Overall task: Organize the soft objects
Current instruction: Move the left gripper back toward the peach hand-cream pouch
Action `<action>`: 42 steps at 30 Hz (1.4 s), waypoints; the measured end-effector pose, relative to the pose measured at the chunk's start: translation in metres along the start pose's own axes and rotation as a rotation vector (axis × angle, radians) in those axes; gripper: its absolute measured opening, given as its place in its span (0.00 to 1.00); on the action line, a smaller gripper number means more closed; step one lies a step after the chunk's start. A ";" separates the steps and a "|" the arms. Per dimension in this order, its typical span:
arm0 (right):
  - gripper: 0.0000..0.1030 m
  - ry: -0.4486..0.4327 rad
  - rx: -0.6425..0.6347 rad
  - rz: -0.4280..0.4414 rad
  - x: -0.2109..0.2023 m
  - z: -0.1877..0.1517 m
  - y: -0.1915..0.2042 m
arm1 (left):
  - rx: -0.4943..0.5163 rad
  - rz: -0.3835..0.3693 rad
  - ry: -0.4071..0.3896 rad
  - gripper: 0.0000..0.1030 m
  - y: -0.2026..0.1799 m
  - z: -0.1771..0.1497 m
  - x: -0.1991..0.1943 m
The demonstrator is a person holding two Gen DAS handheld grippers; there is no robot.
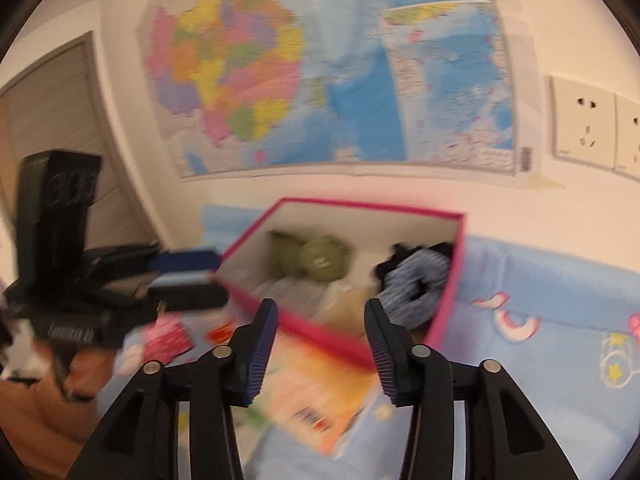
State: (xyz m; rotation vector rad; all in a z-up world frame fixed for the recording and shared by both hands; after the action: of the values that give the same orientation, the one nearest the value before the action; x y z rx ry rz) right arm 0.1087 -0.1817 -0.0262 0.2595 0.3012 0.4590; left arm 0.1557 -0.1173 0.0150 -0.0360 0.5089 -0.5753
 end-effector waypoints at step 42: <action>0.50 0.526 -0.212 0.078 0.016 -0.179 0.092 | -0.143 0.121 0.245 0.59 0.092 -0.160 -0.021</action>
State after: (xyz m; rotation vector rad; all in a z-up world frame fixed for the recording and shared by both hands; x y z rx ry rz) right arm 0.0250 -0.0634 -0.1664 -0.0629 0.7525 0.6297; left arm 0.1126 -0.0115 -0.1314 -0.0708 0.7846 -0.4257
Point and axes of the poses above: each gripper's, at about its wrist camera, not at the fingertips, and x roughly the way its jaws point, y to its left, z to its top, the point moved 10 cm from there along x, roughly the way its jaws point, and after that the axes turned 12 degrees about -y, right-handed, at the moved point
